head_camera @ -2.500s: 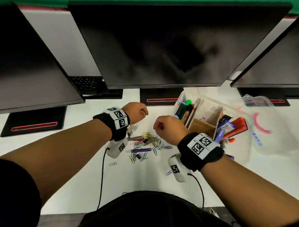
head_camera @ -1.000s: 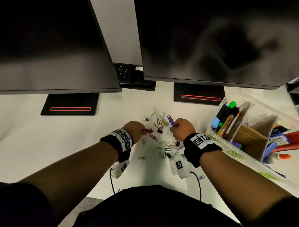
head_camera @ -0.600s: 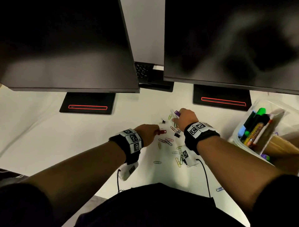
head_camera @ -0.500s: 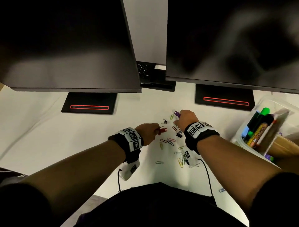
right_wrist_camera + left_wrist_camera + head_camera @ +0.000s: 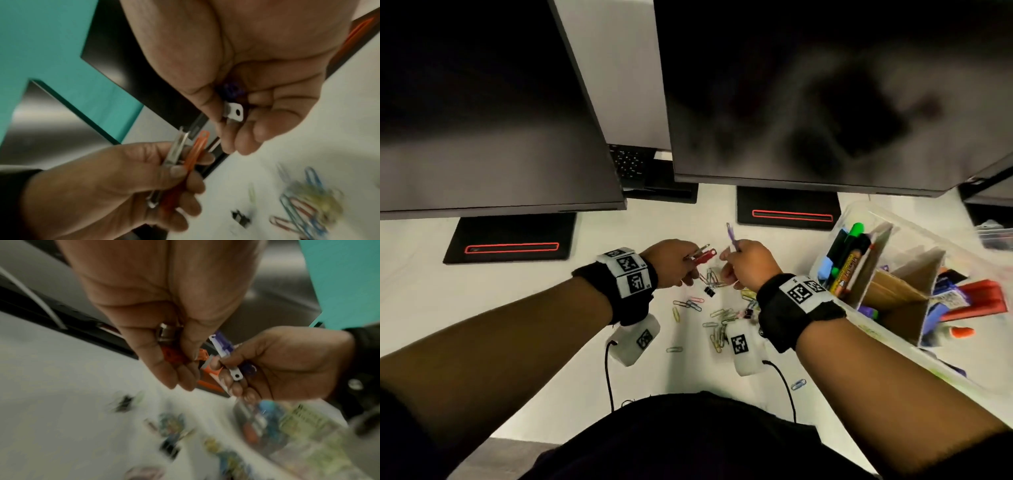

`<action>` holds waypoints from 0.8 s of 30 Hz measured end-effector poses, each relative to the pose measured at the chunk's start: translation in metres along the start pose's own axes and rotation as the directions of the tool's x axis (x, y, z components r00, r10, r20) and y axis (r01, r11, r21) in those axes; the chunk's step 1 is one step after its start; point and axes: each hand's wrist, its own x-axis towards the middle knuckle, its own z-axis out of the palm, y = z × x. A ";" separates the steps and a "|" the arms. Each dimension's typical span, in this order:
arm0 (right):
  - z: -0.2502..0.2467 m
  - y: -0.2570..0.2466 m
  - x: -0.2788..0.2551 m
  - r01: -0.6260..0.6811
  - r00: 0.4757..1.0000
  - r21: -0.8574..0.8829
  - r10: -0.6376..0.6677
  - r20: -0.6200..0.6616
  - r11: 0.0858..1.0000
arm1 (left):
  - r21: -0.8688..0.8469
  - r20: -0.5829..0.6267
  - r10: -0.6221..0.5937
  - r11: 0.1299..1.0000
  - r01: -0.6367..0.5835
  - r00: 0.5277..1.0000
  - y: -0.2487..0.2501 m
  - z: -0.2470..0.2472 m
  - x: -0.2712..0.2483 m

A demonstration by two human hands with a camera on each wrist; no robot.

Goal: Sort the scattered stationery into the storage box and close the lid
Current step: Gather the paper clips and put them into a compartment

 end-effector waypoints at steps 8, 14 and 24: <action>-0.091 0.000 -0.063 0.032 0.988 0.167 -0.006 -0.155 0.985 | -0.130 -0.018 0.186 0.974 -0.187 0.982 0.102 0.025 0.014; -0.159 0.051 -0.081 -0.121 0.935 0.206 0.181 -0.306 0.971 | -0.078 0.039 0.247 0.967 -0.244 0.968 0.159 0.082 0.030; -0.215 0.098 -0.087 -0.243 0.904 0.072 0.253 -0.344 0.967 | 0.036 0.039 0.223 0.974 -0.224 0.974 0.208 0.159 0.059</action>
